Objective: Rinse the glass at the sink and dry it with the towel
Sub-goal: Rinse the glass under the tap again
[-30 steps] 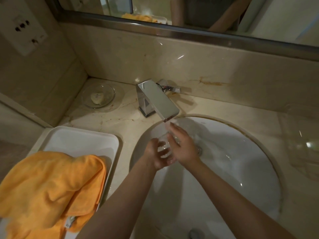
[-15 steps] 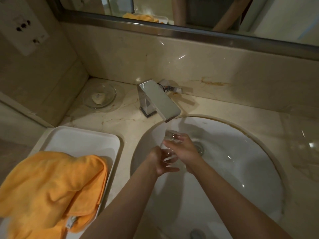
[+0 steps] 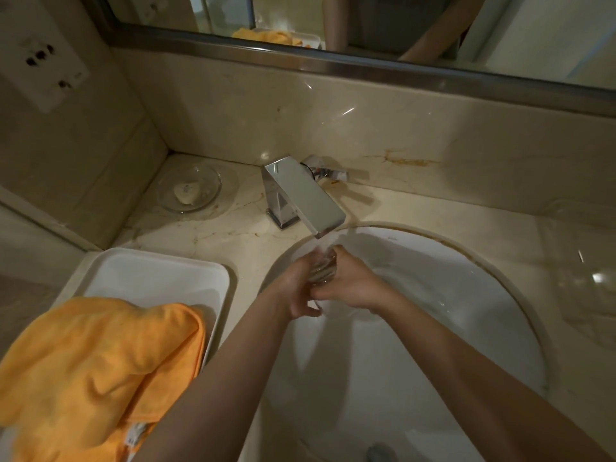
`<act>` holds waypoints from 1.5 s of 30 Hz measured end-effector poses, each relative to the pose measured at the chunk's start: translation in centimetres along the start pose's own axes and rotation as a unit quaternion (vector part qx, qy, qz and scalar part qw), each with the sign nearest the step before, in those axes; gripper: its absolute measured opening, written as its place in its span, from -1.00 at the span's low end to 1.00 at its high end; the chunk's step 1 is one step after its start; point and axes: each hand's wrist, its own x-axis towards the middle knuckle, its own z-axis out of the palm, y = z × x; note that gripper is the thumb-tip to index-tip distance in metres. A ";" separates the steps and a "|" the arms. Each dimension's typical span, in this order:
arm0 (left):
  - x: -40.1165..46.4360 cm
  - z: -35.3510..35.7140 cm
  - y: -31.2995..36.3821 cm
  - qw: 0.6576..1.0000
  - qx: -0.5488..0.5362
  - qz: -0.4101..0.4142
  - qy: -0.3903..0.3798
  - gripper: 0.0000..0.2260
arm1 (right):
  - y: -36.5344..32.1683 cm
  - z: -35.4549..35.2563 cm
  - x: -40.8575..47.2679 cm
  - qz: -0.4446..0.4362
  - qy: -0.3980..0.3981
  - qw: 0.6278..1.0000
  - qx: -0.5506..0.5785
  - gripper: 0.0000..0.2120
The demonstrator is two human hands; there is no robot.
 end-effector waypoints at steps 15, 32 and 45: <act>0.1 1.0 2.6 0.985 0.143 0.084 0.050 -0.77 | -0.9 0.0 -1.3 -0.034 -0.045 0.998 -0.016 -0.64; 0.6 -0.6 -2.1 0.885 0.315 0.343 0.018 -0.64 | 2.2 0.2 1.2 0.308 -0.014 0.735 0.604 -0.62; 0.6 -1.5 0.8 0.993 0.099 0.061 0.032 -0.76 | 2.5 -0.2 -1.0 0.044 -0.050 0.961 0.268 -0.34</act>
